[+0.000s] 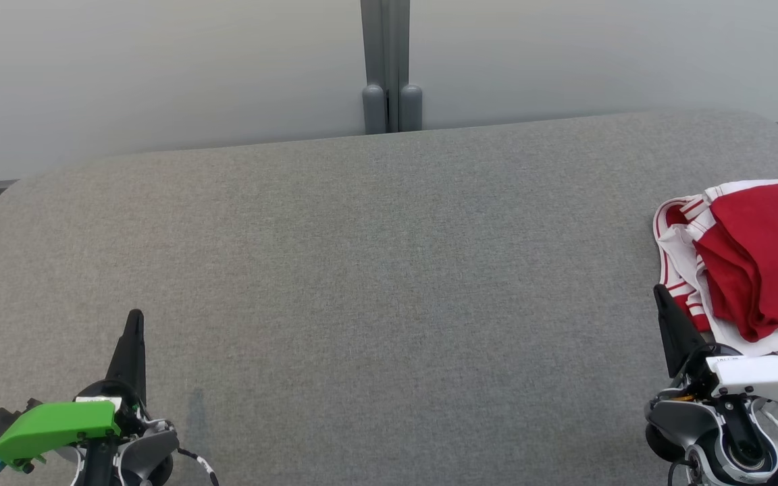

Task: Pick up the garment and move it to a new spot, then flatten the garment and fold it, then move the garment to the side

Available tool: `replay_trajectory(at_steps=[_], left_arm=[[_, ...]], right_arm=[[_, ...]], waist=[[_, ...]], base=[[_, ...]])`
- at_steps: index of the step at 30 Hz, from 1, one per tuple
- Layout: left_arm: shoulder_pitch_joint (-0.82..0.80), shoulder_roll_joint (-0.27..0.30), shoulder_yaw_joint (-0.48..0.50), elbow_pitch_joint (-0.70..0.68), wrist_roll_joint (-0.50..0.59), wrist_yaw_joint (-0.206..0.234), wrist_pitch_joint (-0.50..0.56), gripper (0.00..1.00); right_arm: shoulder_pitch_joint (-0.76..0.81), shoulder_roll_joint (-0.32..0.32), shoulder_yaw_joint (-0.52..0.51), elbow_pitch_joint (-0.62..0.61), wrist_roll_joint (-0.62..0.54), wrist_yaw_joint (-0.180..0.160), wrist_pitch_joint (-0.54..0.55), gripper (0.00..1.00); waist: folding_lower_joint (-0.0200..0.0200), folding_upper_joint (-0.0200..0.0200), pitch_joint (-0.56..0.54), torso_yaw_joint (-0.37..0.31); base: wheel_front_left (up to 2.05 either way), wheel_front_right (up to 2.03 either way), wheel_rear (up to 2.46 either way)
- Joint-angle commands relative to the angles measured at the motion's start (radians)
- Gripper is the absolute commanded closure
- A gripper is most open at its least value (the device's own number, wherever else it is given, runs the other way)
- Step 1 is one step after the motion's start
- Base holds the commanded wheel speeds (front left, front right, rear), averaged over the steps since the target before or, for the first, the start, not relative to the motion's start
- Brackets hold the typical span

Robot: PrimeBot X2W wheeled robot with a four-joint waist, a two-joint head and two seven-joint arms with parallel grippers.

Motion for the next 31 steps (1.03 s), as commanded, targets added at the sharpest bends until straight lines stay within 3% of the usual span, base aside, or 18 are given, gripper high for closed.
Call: replay_trajectory(at_steps=[1, 31], left_arm=[[-0.01, 0.001, 0.004, 0.001, 0.007, -0.007, 0.003, 1.0], [-0.01, 0.0, 0.007, 0.001, 0.009, -0.007, 0.004, 1.0]], right_arm=[[-0.007, -0.001, -0.002, 0.002, -0.003, 0.001, 0.006, 1.0], [-0.007, 0.0, -0.004, 0.002, -0.005, 0.001, 0.007, 1.0]], waist=[[0.0, 0.0, 0.0, 0.0], [0.0, 0.0, 0.0, 0.0]], base=[[0.0, 0.0, 0.0], [0.0, 0.0, 0.0]])
